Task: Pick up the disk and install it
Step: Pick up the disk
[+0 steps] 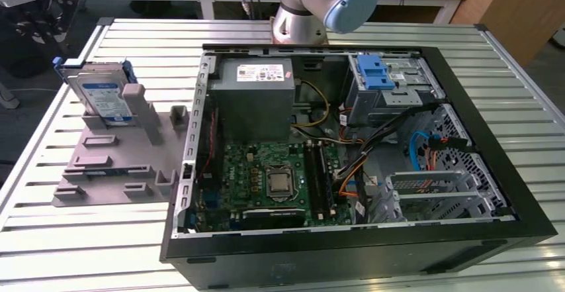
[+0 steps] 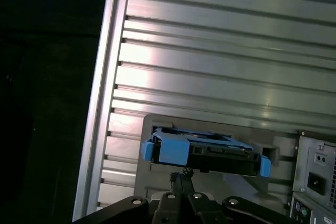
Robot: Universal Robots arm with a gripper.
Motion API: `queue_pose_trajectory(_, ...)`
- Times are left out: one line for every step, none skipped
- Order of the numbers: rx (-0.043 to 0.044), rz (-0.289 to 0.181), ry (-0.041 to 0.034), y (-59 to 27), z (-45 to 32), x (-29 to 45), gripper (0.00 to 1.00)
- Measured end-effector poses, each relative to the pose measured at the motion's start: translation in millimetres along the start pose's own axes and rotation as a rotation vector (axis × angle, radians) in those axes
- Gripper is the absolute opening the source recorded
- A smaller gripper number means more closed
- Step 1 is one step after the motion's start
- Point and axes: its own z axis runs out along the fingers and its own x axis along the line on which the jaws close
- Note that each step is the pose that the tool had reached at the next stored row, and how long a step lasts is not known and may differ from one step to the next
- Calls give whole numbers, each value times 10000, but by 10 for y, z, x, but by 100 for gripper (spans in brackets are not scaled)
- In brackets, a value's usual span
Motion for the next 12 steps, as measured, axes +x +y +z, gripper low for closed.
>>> queue_pose_trajectory(0, -116, 5, 0, 1, 0, 11)
queue_pose_trajectory(-1, -237, 10, 0, 1, 0, 11)
queue_pose_trajectory(-1, -355, 15, 0, 2, 0, 11)
queue_pose_trajectory(-2, -470, 20, 0, 2, 0, 11)
queue_pose_trajectory(-2, -580, 23, 0, 3, 0, 11)
queue_pose_trajectory(-3, -685, 27, 0, 4, 0, 11)
queue_pose_trajectory(-3, -789, 32, 0, 4, 0, 11)
queue_pose_trajectory(-4, -888, 36, 0, 5, 0, 11)
queue_pose_trajectory(-4, -985, 40, 0, 5, 0, 11)
queue_pose_trajectory(-4, -1081, 45, 0, 6, 0, 11)
queue_pose_trajectory(-5, -1175, 48, 0, 6, 0, 11)
queue_pose_trajectory(-5, -1272, 52, 0, 7, 0, 11)
